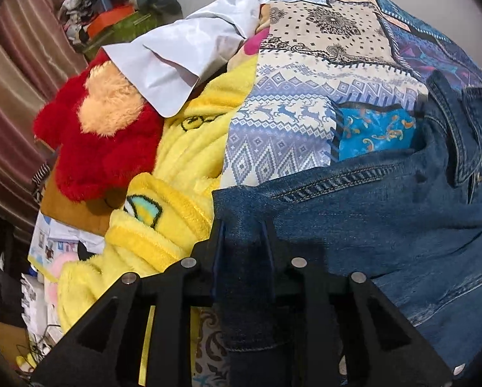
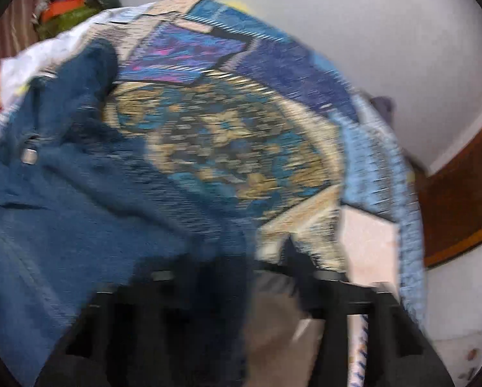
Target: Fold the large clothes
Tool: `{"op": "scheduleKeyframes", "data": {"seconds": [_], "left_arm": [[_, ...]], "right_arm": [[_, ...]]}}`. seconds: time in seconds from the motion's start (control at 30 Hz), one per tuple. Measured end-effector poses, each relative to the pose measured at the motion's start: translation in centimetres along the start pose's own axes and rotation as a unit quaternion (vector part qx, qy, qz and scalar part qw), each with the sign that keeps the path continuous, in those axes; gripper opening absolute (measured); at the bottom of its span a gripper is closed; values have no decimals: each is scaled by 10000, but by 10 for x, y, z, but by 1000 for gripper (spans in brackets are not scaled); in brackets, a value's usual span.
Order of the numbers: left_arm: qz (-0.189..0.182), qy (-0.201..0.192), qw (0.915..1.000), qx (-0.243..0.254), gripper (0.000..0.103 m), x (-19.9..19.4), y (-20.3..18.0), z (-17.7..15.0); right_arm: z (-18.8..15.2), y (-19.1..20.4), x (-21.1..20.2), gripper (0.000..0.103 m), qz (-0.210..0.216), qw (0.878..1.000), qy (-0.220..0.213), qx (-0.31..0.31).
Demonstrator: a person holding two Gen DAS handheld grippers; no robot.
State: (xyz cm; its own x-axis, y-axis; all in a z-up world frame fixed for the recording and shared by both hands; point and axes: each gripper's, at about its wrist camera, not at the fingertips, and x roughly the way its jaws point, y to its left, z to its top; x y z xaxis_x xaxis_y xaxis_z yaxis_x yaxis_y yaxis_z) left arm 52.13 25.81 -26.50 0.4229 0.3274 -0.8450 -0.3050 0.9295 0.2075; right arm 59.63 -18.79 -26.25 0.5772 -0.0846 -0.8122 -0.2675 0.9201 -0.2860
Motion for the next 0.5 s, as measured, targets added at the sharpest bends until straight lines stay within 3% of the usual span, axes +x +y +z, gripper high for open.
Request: {"op": "scheduleKeyframes", "data": {"seconds": [0.17, 0.33, 0.43, 0.5], "left_arm": [[0, -29, 9999, 128, 32, -10, 2, 0], [-110, -117, 9997, 185, 33, -44, 3, -3], [-322, -323, 9989, 108, 42, -78, 6, -6], [-448, -487, 9978, 71, 55, -102, 8, -9]], "right_arm": [[-4, -34, -2, 83, 771, 9942, 266, 699], [-6, -55, -43, 83, 1075, 9882, 113, 1088], [-9, -61, -79, 83, 1350, 9843, -57, 1133], [-13, -62, -108, 83, 1548, 9814, -182, 1124]]}}
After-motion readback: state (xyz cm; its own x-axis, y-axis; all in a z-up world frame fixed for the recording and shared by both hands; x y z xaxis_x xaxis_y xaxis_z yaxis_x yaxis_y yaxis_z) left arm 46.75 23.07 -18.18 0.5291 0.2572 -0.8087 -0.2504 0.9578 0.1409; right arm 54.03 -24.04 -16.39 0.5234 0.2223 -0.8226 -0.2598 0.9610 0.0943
